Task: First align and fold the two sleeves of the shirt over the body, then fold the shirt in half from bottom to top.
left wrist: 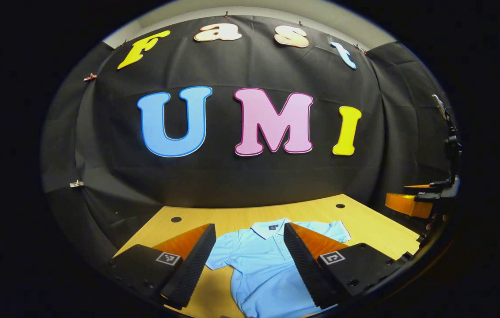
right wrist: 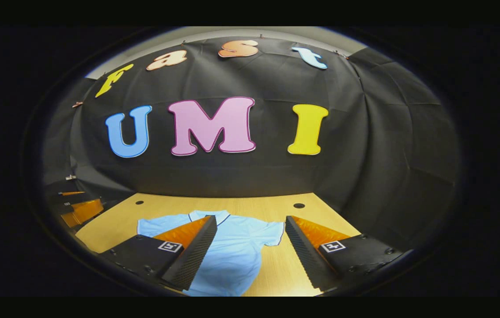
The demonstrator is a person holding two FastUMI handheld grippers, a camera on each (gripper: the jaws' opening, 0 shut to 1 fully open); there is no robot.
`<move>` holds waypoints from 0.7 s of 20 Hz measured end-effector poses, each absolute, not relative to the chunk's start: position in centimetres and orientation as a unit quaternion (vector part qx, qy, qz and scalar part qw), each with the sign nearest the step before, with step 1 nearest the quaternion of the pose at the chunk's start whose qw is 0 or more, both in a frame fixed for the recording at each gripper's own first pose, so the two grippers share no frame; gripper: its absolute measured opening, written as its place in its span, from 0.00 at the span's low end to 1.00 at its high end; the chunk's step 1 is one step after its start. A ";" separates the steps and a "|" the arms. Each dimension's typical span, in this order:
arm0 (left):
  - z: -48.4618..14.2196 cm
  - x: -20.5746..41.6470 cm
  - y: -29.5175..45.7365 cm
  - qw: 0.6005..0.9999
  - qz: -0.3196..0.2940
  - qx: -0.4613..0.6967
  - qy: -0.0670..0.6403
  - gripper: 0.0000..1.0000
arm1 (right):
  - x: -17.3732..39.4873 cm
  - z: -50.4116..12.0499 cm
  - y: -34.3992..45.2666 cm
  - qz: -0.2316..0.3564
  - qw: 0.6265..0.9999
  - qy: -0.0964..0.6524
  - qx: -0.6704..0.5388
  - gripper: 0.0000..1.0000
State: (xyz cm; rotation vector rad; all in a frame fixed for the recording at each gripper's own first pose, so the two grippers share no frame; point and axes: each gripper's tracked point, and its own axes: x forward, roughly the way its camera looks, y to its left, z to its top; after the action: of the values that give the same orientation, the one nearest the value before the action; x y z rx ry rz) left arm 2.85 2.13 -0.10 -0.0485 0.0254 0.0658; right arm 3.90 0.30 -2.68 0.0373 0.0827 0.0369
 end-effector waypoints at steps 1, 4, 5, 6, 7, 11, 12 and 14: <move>0.0 2.9 2.4 0.999 0.037 -0.026 0.014 0.99 | 4.2 -2.8 0.1 0.018 0.999 0.044 0.020 0.97; 0.1 3.4 3.3 0.998 0.049 -0.028 0.016 0.98 | 6.2 -3.4 -0.5 0.020 0.998 0.056 0.012 0.97; 0.2 3.6 3.5 0.998 0.052 -0.027 0.018 0.98 | 7.4 -3.9 -0.8 0.025 0.997 0.067 0.011 0.97; 0.1 3.8 3.6 0.998 0.056 -0.026 0.020 0.98 | 8.5 -4.5 -1.0 0.027 0.996 0.080 0.012 0.98; 0.1 3.8 3.8 0.998 0.061 -0.024 0.023 0.98 | 9.9 -4.8 -1.3 0.032 0.995 0.090 0.014 0.98; -0.6 4.2 4.4 0.995 0.084 -0.024 0.041 0.99 | 16.6 -7.5 -3.1 0.033 0.990 0.134 0.008 0.97; -0.6 4.3 4.5 0.995 0.091 -0.022 0.045 0.99 | 18.0 -8.7 -3.8 0.031 0.988 0.150 0.009 0.97; -1.2 4.6 4.8 0.993 0.105 -0.020 0.058 0.98 | 21.5 -11.7 -4.7 0.024 0.982 0.187 0.010 0.97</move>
State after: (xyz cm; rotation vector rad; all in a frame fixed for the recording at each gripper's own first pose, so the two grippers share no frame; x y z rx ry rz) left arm 4.62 4.82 -1.23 -0.0402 0.1159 0.2096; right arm 21.53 -4.68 -11.70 0.0204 0.3767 0.0492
